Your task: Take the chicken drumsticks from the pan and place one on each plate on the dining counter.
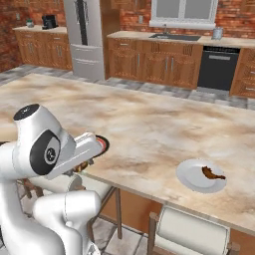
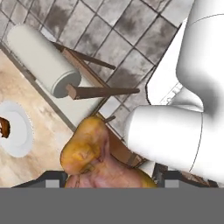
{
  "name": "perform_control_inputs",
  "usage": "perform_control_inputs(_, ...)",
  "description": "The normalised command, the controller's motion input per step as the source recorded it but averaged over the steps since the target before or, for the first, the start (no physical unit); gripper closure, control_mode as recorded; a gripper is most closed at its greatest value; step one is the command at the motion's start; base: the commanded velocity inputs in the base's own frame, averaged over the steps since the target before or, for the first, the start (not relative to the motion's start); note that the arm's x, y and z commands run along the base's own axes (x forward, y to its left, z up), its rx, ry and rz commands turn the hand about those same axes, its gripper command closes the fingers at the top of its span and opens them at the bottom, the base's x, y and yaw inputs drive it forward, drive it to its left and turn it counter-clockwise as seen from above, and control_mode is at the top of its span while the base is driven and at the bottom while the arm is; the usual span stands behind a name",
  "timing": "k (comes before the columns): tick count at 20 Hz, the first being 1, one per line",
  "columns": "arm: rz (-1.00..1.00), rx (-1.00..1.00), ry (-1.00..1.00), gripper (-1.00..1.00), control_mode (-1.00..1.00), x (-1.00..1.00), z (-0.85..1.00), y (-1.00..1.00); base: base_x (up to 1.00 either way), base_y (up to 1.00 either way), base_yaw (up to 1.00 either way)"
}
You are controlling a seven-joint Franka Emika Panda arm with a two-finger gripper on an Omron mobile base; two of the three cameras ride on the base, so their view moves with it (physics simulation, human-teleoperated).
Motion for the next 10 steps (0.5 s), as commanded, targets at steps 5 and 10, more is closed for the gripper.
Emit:
perform_control_inputs(5,0.03,0.0,-0.05,1.0,-1.0,0.99,-0.33,0.31,0.0,0.0,0.0)
perform_control_inputs(10,0.03,0.0,-0.01,1.0,-1.0,0.83,-0.18,0.55,0.0,0.0,0.0)
